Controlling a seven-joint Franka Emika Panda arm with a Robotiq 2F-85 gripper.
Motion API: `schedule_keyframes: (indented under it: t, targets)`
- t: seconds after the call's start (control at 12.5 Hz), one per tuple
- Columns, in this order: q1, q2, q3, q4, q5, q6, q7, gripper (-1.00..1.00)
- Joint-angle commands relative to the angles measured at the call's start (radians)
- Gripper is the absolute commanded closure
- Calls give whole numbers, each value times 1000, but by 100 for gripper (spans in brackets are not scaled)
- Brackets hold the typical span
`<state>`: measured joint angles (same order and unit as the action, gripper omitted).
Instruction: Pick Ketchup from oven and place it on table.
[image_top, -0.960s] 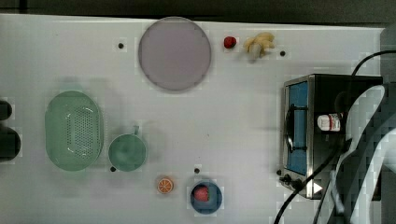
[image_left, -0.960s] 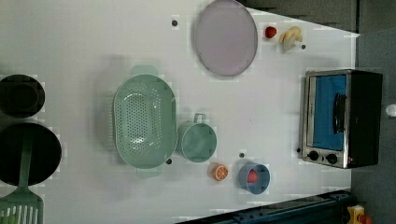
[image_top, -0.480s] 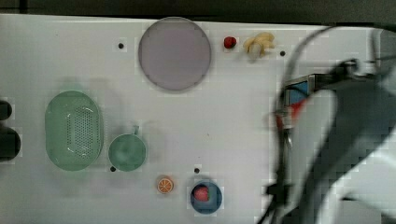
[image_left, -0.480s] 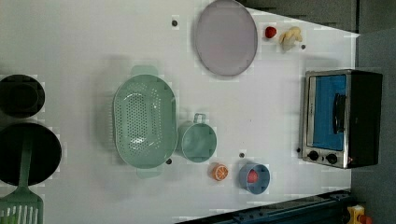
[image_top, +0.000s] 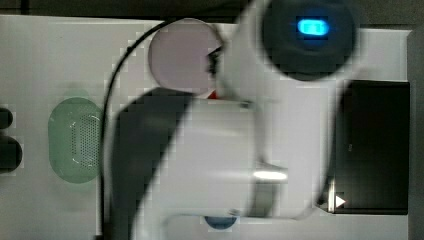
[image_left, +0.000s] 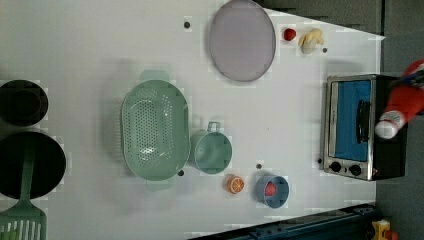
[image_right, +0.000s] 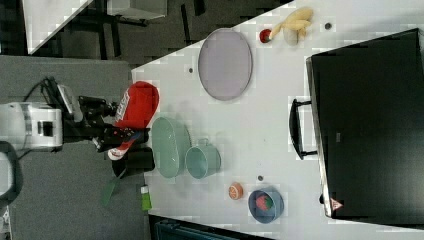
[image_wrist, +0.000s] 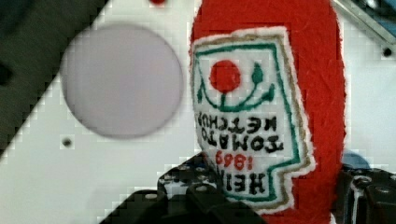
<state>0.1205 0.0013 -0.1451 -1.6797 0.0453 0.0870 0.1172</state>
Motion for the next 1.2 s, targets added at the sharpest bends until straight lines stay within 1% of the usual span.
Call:
schedule_keyframes:
  t: [0.08, 0.16, 0.32, 0.56, 0.72, 0.96, 1.04, 1.2]
  targets:
    - [-14, 41, -12, -156, -16, 49, 52, -27]
    - [-14, 41, -10, -214, -16, 97, 52, -27]
    - [-14, 48, -11, -334, -16, 246, 52, -27]
    - [-14, 104, -11, -490, -16, 476, 52, -27]
    - [-14, 169, -10, -539, -13, 601, 52, -27]
    - [-14, 269, -8, -551, -12, 688, 52, -27]
    - [-14, 297, -6, -551, -11, 715, 52, -33]
    - [-14, 343, -3, -552, -10, 769, 52, -74]
